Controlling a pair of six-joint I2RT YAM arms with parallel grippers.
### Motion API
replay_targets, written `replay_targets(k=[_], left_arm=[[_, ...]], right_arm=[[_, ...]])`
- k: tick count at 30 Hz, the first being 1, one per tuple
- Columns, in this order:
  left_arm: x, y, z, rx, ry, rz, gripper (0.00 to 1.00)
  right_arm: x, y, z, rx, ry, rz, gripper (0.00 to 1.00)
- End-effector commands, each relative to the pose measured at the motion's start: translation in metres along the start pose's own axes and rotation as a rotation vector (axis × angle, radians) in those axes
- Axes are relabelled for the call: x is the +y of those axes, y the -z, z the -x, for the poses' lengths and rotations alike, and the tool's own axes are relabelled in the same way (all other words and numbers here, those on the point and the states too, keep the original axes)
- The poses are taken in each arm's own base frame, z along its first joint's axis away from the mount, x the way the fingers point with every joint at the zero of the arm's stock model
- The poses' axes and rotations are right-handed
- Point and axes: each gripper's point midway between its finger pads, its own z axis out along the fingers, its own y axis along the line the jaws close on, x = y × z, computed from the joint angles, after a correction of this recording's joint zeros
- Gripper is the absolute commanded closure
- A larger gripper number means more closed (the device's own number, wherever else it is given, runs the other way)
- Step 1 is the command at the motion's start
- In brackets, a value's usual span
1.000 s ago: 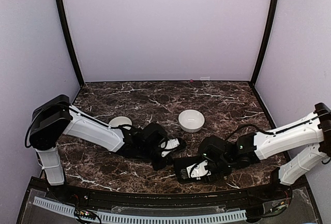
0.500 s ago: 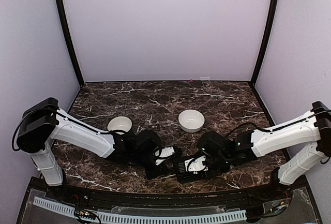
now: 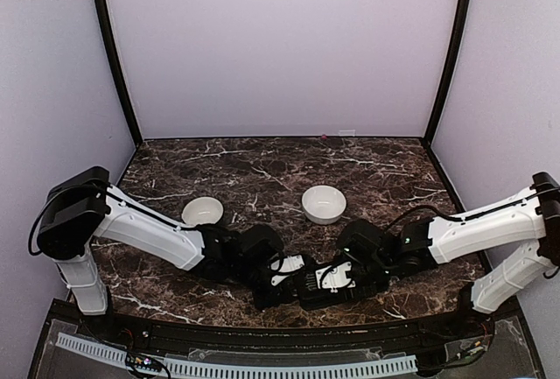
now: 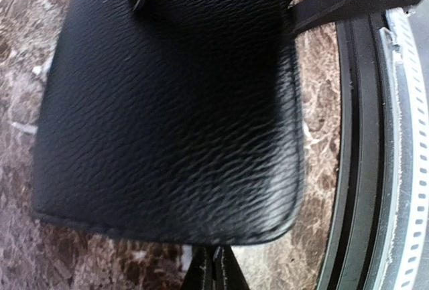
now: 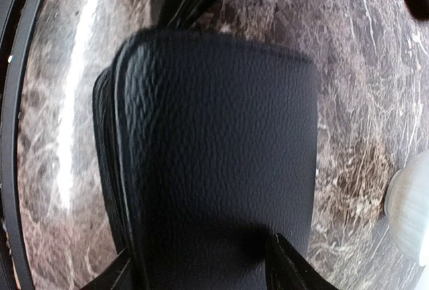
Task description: Sort the hair-cutting tools
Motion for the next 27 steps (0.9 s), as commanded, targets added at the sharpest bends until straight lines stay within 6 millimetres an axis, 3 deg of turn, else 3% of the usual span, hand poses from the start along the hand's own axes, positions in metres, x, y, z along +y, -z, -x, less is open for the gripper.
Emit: replay_targets(k=[1,6,12,21,27], left_arm=[[0.026,0.025,0.006,-0.013,0.054,0.129,1.00],[0.066,0.049,0.003,-0.003,0.090,0.290,1.00],[0.110,0.061,-0.002,0.038,0.105,0.401,1.00],[0.113,0.051,0.001,0.055,0.092,0.375,1.00],[0.113,0.055,-0.009,0.067,0.092,0.392,1.00]], right_arm=[[0.013,0.015,-0.036,0.101,-0.002,0.048,0.42],[-0.002,0.039,-0.038,0.071,-0.031,0.001,0.38],[-0.013,0.042,-0.054,0.076,-0.088,-0.022,0.37],[0.014,0.022,-0.060,0.073,-0.101,0.093,0.44],[0.017,0.012,-0.066,0.110,-0.089,0.105,0.49]])
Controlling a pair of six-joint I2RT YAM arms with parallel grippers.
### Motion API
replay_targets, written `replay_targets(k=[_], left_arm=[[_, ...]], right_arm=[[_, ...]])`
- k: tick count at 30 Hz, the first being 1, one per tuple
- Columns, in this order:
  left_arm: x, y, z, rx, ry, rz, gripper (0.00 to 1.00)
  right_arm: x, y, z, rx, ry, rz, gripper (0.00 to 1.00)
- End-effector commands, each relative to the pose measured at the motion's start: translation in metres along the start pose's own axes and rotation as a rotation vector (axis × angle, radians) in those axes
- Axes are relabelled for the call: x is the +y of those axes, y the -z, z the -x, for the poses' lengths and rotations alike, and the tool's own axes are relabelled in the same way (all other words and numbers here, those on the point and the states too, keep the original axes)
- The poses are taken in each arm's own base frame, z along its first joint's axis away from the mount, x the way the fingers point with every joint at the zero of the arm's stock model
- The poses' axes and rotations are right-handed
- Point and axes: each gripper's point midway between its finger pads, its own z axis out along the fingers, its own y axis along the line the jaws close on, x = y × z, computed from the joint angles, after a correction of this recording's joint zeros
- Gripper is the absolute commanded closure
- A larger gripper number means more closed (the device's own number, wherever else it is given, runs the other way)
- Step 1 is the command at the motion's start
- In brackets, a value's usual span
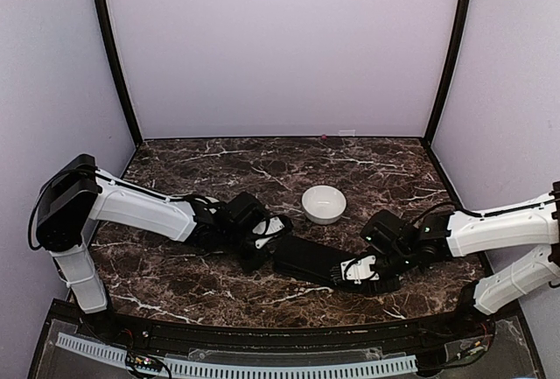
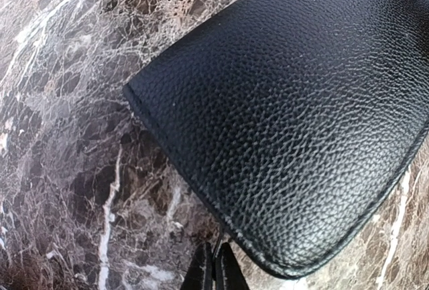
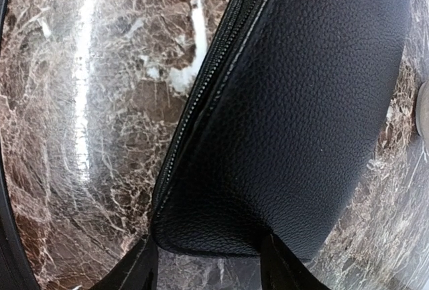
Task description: Sort the hair-cutting tools
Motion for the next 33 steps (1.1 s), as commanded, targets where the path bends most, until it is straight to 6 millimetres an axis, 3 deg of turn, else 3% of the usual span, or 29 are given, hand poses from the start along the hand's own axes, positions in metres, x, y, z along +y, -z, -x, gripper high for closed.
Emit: replay_targets(k=[1,4,7,10,23,28,33], left_arm=[[0.001,0.006,-0.005,0.006,-0.016,0.011,1.00],[-0.001,0.007,-0.006,0.009,-0.013,0.000,1.00],[0.000,0.009,-0.003,-0.001,-0.011,0.002,1.00],[-0.001,0.011,0.000,-0.020,0.000,-0.009,1.00],[0.001,0.011,-0.004,-0.011,0.020,-0.020,1.00],[-0.002,0.018,-0.005,-0.037,0.047,-0.050,1.00],[-0.007,0.022,-0.019,-0.044,0.056,-0.081,1.00]], right_arm=[[0.008,-0.010,-0.004,0.021,0.014,0.043,0.49],[0.001,0.007,0.010,-0.005,0.031,0.043,0.49],[-0.019,0.041,0.047,-0.131,0.048,-0.001,0.45],[-0.038,0.055,0.071,-0.171,0.064,-0.031,0.44],[-0.044,0.004,0.109,-0.255,0.112,-0.003,0.45],[-0.035,-0.022,0.097,-0.208,0.103,0.020,0.46],[-0.019,-0.043,0.076,-0.145,0.100,0.074,0.47]])
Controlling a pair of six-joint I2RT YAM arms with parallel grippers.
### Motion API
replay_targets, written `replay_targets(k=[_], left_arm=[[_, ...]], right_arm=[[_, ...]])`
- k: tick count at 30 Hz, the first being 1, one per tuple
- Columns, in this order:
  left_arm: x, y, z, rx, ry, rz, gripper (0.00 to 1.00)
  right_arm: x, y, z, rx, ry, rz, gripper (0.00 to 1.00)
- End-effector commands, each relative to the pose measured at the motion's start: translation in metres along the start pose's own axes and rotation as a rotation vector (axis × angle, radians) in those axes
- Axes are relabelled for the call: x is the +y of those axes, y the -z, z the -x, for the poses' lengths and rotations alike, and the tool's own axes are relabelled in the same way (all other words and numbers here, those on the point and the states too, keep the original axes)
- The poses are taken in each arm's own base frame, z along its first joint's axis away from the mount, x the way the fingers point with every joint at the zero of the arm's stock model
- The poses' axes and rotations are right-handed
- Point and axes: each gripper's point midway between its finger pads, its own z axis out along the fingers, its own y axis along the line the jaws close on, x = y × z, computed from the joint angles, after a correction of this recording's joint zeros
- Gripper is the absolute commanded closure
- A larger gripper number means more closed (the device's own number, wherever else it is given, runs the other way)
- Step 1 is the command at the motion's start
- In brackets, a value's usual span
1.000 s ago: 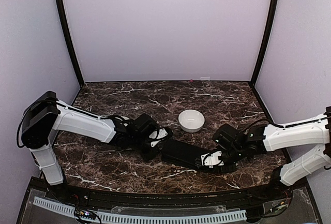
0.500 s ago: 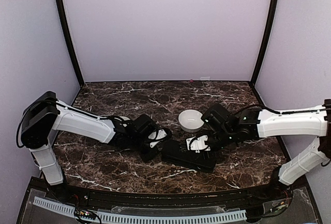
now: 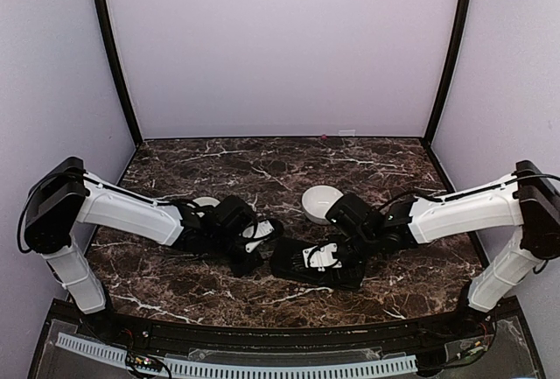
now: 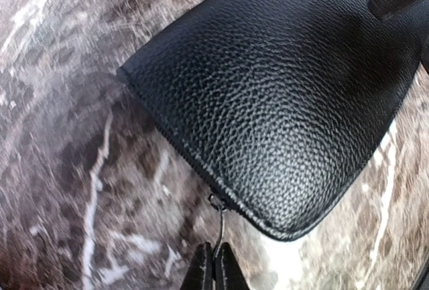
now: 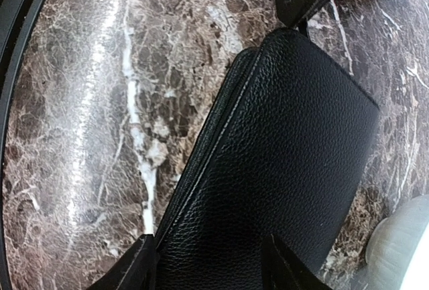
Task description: Sort the hair-cutting tools
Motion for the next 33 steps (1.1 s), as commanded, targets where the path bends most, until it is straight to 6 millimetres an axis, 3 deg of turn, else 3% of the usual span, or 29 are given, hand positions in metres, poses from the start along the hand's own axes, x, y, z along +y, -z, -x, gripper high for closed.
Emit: replay_targets(k=[1,7,11,16,21,26,29,33], left_arm=[[-0.010,0.012,-0.006,-0.017,0.013,-0.068,1.00],[-0.052,0.013,-0.015,-0.027,-0.016,-0.278,1.00],[-0.080,0.012,-0.018,-0.020,-0.122,-0.325,1.00],[-0.089,0.005,0.000,-0.073,-0.104,-0.328,1.00],[-0.078,-0.002,0.013,-0.105,-0.067,-0.260,1.00],[-0.059,0.002,0.005,-0.080,-0.067,-0.151,1.00],[-0.041,0.005,0.002,-0.068,-0.049,-0.079,1.00],[-0.021,0.005,0.002,-0.061,-0.021,-0.020,1.00]], right_arm=[[0.018,-0.023,-0.026,0.076,-0.014,0.059,0.48],[0.015,-0.031,-0.031,0.092,-0.070,0.078,0.51],[0.011,-0.033,-0.031,0.094,-0.084,0.075,0.52],[0.011,-0.035,-0.029,0.092,-0.104,0.083,0.53],[0.012,-0.022,-0.025,0.082,-0.108,0.102,0.52],[-0.010,0.029,-0.018,-0.004,-0.126,0.070,0.46],[-0.023,0.049,-0.028,-0.021,-0.141,0.035,0.43],[-0.028,0.051,-0.038,-0.035,-0.184,0.012,0.41]])
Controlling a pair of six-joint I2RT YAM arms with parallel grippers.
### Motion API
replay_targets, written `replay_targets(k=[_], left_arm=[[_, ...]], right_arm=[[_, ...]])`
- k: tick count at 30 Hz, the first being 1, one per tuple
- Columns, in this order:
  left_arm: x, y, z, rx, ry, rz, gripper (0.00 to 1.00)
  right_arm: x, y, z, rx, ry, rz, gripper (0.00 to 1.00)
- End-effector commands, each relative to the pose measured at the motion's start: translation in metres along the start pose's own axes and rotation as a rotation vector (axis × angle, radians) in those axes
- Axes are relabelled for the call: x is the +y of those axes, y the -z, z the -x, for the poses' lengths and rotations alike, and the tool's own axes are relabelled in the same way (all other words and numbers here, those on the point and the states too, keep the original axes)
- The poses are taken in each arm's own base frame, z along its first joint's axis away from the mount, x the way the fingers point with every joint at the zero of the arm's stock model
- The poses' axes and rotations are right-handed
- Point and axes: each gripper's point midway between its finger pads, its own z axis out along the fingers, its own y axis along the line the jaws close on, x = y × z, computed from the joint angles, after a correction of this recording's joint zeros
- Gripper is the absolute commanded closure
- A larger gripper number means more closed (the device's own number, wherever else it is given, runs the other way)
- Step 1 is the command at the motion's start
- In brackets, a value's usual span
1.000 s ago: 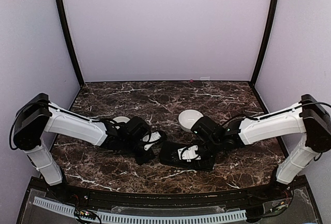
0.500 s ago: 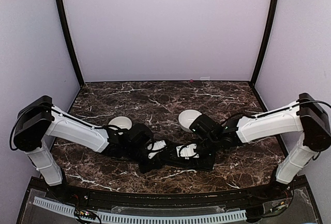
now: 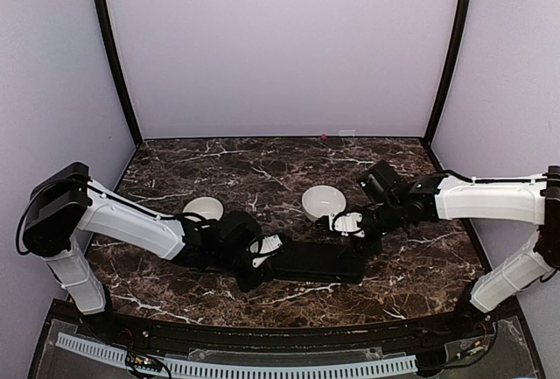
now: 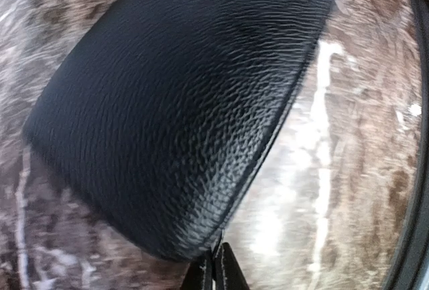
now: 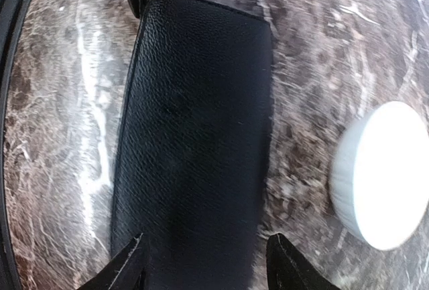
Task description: Sort the hair-cutting tools
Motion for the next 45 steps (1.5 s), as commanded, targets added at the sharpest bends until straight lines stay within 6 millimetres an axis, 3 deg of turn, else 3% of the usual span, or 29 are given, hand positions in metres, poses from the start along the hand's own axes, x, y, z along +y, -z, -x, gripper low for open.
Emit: replay_targets(k=[1,6,9,13,19,21,24,29,34,39,41,45], left_arm=[[0.030,0.013,0.005,-0.006,0.036,0.111,1.00],[0.043,0.013,0.008,0.008,0.029,0.151,1.00],[0.057,0.015,0.007,0.020,0.036,0.190,1.00],[0.069,0.014,0.008,0.023,0.067,0.205,1.00],[0.076,0.007,0.009,0.032,0.075,0.215,1.00],[0.081,0.005,0.008,0.034,0.080,0.216,1.00],[0.086,0.002,0.010,0.027,0.081,0.216,1.00],[0.090,-0.002,0.009,0.037,0.074,0.218,1.00],[0.090,-0.003,0.011,0.026,0.076,0.212,1.00],[0.091,-0.011,0.010,0.036,0.086,0.204,1.00],[0.091,-0.011,0.012,0.033,0.086,0.202,1.00],[0.089,-0.011,0.009,0.043,0.068,0.194,1.00]], right_arm=[[0.004,-0.001,-0.012,0.006,-0.026,0.020,0.41],[0.002,-0.022,-0.037,0.097,-0.066,0.007,0.45],[0.010,-0.025,-0.041,0.104,-0.064,0.040,0.47],[0.027,-0.023,-0.024,0.081,-0.038,0.090,0.48],[0.081,-0.029,0.009,0.075,0.018,0.313,0.48],[0.088,-0.028,0.018,0.059,0.019,0.358,0.48],[0.080,-0.022,0.027,0.047,0.023,0.345,0.49],[0.053,0.002,0.016,0.056,0.066,0.207,0.46],[0.050,0.017,-0.017,0.046,0.288,0.060,0.27],[0.052,-0.001,-0.037,0.122,0.404,0.073,0.19],[0.052,-0.010,-0.041,0.154,0.408,0.090,0.02],[0.044,-0.029,-0.036,0.158,0.416,0.011,0.01]])
